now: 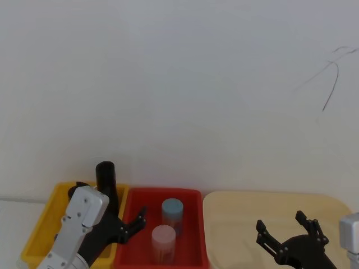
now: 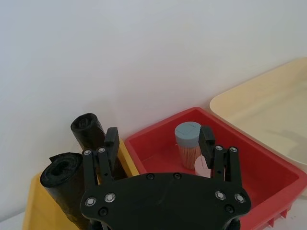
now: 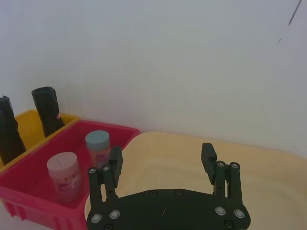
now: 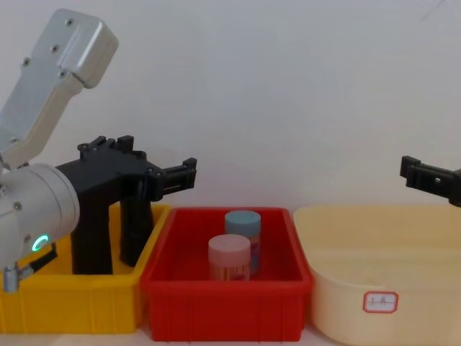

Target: Pick up the garbage bag with the one hand and transfer it to the other hand.

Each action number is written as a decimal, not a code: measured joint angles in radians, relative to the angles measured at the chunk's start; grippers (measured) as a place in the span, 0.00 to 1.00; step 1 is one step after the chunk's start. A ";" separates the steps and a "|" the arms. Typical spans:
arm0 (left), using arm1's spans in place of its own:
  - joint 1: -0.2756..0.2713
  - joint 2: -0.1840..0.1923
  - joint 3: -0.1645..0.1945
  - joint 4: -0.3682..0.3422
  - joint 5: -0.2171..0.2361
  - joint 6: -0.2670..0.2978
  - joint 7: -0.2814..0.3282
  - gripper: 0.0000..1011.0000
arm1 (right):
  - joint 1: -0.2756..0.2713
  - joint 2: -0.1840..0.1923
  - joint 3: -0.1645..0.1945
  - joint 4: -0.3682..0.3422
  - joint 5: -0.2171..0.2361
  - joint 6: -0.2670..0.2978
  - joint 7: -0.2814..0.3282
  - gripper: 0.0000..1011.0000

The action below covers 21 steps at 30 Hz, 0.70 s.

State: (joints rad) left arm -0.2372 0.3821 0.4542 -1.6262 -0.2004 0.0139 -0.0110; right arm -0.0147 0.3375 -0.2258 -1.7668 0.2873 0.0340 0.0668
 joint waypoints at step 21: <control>0.000 0.000 0.000 0.000 0.000 0.000 0.000 0.99 | 0.000 0.000 0.000 0.000 0.000 0.000 0.000 0.99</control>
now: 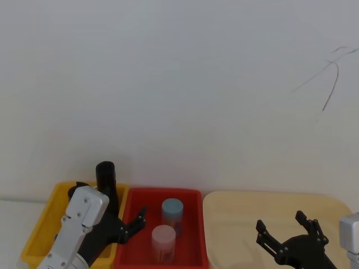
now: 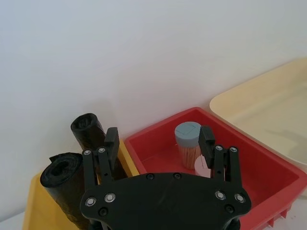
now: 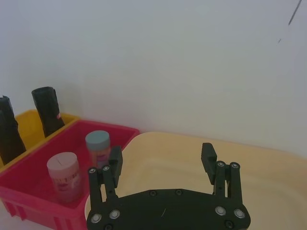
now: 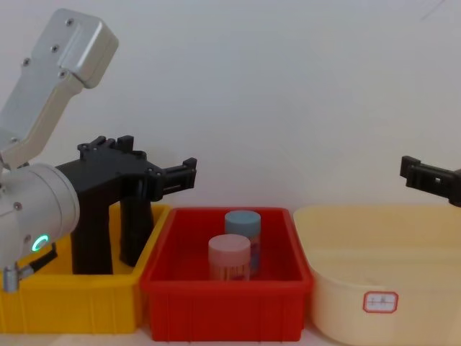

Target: Pick up the garbage bag with the one hand and transfer it to the other hand.

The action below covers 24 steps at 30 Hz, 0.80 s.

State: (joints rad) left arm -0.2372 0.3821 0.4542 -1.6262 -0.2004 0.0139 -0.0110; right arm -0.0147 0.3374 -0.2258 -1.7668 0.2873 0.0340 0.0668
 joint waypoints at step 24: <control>0.000 0.000 0.000 0.000 0.000 0.000 0.000 0.99 | 0.000 0.000 0.000 0.000 0.000 0.000 0.000 0.99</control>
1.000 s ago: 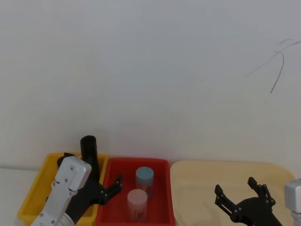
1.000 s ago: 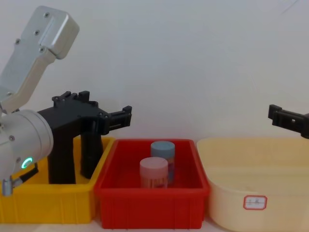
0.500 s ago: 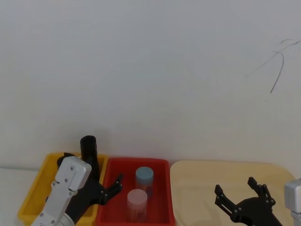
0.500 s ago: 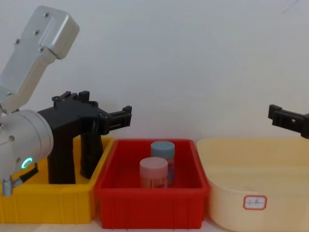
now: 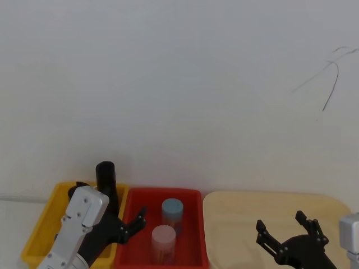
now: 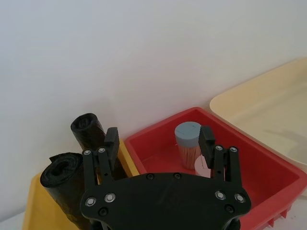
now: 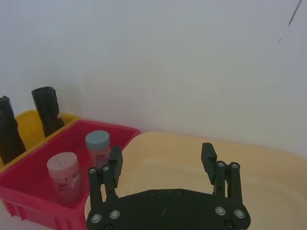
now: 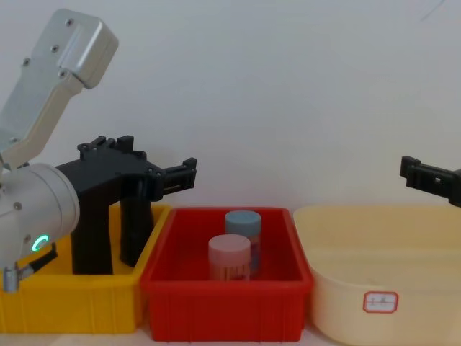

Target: Pick up the garbage bag with the one hand and transfer it to the other hand.

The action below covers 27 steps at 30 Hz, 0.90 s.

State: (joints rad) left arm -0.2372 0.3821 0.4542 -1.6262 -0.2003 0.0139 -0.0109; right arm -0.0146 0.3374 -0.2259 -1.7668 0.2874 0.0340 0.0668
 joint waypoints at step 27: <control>0.000 0.000 0.000 0.000 0.000 0.000 0.000 0.99 | 0.000 0.000 0.000 0.000 0.000 0.000 0.000 0.99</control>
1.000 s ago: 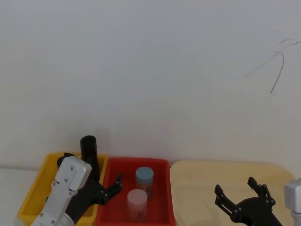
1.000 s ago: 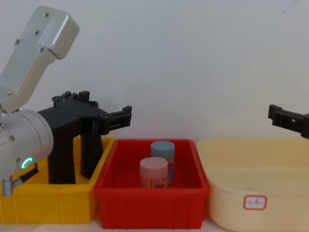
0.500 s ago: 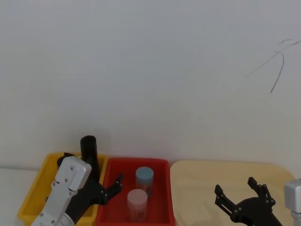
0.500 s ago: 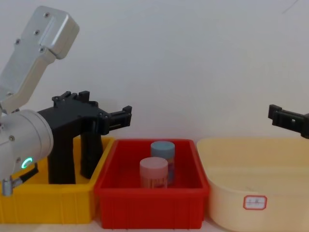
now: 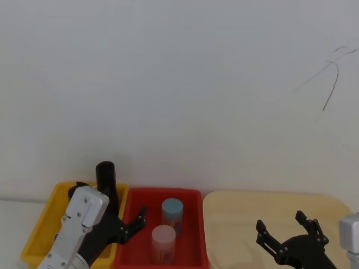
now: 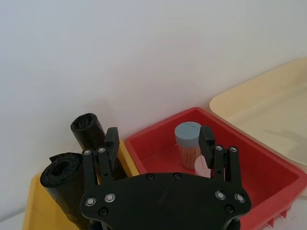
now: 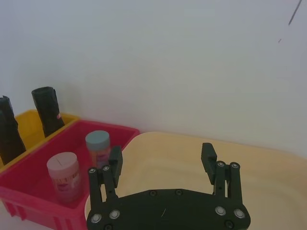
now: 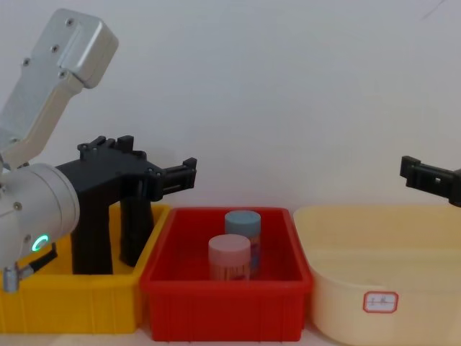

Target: Pick up the garbage bag with the one hand and transfer it to the other hand.

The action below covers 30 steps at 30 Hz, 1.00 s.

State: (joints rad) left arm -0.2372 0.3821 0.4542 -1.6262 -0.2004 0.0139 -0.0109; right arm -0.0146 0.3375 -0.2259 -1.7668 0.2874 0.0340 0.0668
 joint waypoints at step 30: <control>0.046 0.081 -0.061 -0.030 -0.042 0.010 -0.071 0.99 | 0.000 0.000 0.000 0.000 0.000 0.000 0.000 0.99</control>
State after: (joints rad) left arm -0.1910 0.4636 0.3932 -1.6567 -0.2419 0.0242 -0.0816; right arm -0.0146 0.3375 -0.2258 -1.7668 0.2874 0.0340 0.0668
